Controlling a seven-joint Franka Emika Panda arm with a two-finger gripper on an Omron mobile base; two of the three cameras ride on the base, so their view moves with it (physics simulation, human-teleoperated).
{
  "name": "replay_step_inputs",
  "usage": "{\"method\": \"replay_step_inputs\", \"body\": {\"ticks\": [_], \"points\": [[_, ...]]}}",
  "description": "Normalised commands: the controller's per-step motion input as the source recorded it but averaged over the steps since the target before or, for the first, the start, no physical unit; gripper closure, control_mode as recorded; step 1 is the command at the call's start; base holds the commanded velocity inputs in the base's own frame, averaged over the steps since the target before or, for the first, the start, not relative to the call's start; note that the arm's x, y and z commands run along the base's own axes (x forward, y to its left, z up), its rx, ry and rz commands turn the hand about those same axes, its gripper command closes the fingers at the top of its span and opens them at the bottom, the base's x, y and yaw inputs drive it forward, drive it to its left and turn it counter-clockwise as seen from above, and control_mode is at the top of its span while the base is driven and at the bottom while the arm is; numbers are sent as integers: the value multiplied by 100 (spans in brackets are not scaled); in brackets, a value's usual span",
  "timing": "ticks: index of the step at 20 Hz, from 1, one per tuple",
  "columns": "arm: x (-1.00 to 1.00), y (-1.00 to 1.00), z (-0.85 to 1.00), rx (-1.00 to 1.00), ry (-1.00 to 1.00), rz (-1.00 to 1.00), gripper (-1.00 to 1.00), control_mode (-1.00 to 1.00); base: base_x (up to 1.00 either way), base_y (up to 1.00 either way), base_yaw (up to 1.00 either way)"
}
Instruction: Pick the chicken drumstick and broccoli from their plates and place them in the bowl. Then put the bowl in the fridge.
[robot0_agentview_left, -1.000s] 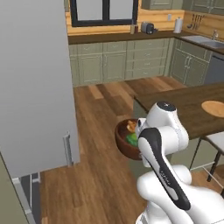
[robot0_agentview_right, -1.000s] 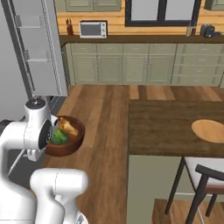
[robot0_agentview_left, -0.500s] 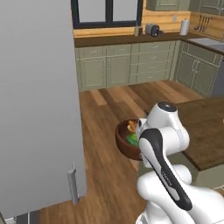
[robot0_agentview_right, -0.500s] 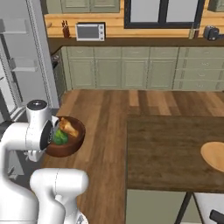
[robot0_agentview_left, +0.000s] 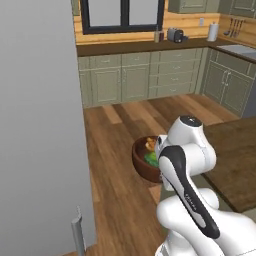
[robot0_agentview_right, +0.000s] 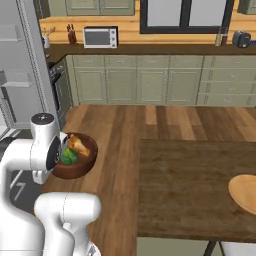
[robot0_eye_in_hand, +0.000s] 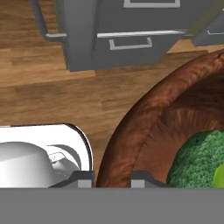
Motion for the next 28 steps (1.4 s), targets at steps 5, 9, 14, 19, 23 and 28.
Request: {"method": "replay_step_inputs", "body": {"ticks": [5, 9, 14, 19, 23, 28], "points": [[0, 0, 0, 0, 0, 0, 100, 100, 70, -6, 3], [0, 0, 0, 0, 0, 0, 100, 100, 75, 6, 4], [0, 0, 0, 0, 0, 0, 100, 100, 67, 0, 2], [0, 0, 0, 0, 0, 0, 100, 100, 67, 0, 5], [0, 0, 0, 0, 0, 0, 100, 100, 66, 0, 6], [0, 0, 0, 0, 0, 0, 100, 100, 63, 0, 6]]}}
